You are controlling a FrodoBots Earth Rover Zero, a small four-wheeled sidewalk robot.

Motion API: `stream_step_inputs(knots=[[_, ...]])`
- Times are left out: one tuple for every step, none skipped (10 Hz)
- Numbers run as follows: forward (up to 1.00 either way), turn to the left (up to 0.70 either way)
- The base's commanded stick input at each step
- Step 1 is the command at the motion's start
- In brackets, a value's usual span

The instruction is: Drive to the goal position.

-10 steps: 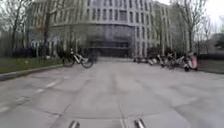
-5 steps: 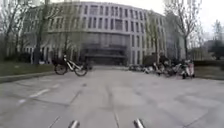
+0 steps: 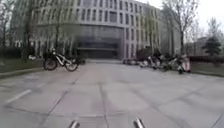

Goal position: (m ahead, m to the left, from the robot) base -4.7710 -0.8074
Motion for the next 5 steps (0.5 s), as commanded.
stream_step_inputs(knots=[[0.70,-0.07],[0.70,-0.01],[0.70,0.00],[0.70,0.00],[0.70,0.00]])
